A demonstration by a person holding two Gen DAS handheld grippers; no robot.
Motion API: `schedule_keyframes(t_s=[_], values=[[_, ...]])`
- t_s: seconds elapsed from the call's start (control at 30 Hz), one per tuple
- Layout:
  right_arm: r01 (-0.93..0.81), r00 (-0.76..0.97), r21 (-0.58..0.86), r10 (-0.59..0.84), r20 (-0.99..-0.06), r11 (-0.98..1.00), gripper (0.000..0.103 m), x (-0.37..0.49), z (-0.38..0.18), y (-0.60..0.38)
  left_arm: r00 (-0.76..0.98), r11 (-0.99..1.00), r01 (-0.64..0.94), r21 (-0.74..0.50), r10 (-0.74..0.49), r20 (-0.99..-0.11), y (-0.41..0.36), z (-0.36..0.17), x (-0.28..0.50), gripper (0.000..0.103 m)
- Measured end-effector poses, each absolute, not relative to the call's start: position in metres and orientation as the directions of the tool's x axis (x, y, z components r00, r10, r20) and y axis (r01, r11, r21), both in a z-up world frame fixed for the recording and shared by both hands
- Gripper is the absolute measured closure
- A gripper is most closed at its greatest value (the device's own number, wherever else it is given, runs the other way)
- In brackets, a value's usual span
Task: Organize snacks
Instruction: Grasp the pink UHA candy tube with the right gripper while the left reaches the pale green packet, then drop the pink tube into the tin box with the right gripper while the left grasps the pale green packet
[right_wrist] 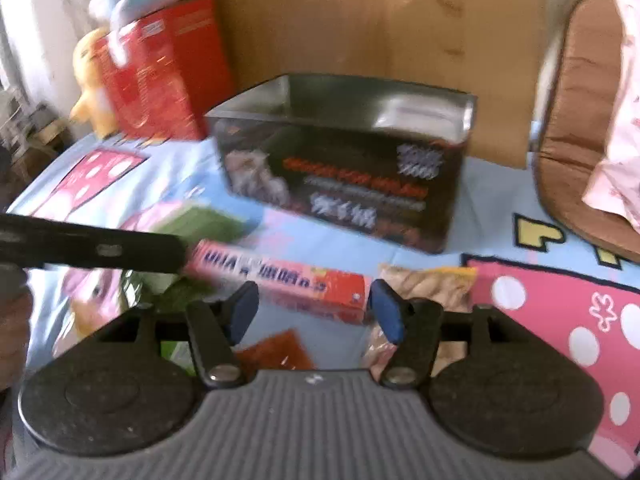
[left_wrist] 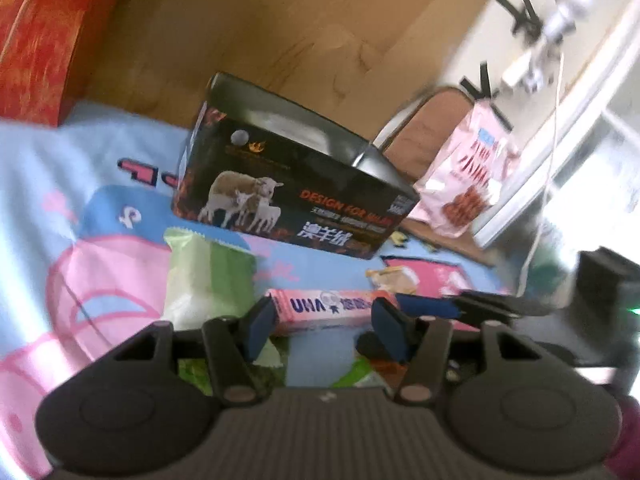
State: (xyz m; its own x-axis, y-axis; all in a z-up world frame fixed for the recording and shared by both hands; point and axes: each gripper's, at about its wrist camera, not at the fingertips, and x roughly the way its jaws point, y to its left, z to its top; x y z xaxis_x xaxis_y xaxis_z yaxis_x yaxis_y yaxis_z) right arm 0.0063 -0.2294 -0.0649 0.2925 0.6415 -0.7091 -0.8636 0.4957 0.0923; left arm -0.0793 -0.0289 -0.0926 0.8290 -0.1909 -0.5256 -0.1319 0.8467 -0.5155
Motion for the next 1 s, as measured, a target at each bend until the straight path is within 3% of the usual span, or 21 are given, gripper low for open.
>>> schedule_keyframes(t_s=[0.13, 0.27, 0.37, 0.57, 0.67, 0.73, 1.0], values=[[-0.877, 0.236, 0.149, 0.679, -0.695, 0.457, 0.037, 0.0, -0.065, -0.243, 0.826, 0.901, -0.175, -0.397, -0.085, -0.557, -0.041, -0.09, -0.081, 0.048], [-0.872, 0.296, 0.09, 0.664, -0.687, 0.482, 0.037, 0.001, -0.066, -0.247, 0.788, 0.914, -0.317, -0.253, 0.106, -0.607, -0.039, -0.089, -0.082, 0.043], [-0.885, 0.285, 0.084, 0.675, -0.681, 0.458, 0.037, 0.004, -0.068, -0.247, 0.794, 0.884, -0.289, -0.369, 0.006, -0.607, -0.029, -0.087, -0.081, 0.043], [-0.892, 0.271, 0.093, 0.687, -0.674, 0.443, 0.038, 0.002, -0.08, -0.231, 0.768, 0.899, -0.245, -0.362, -0.048, -0.639, -0.04, -0.092, -0.065, 0.046], [-0.888, 0.342, 0.013, 0.678, -0.65, 0.459, 0.053, -0.01, -0.083, -0.227, 0.773, 0.896, -0.255, -0.364, -0.038, -0.633, -0.041, -0.091, -0.067, 0.053], [-0.88, 0.346, 0.028, 0.682, -0.645, 0.473, 0.053, -0.008, -0.083, -0.23, 0.778, 0.881, -0.265, -0.392, -0.045, -0.626, -0.037, -0.089, -0.071, 0.057], [-0.865, 0.457, -0.054, 0.739, -0.495, 0.498, 0.054, -0.018, -0.036, -0.239, 0.878, 0.896, -0.203, -0.394, -0.011, -0.478, -0.033, -0.027, -0.074, 0.059]])
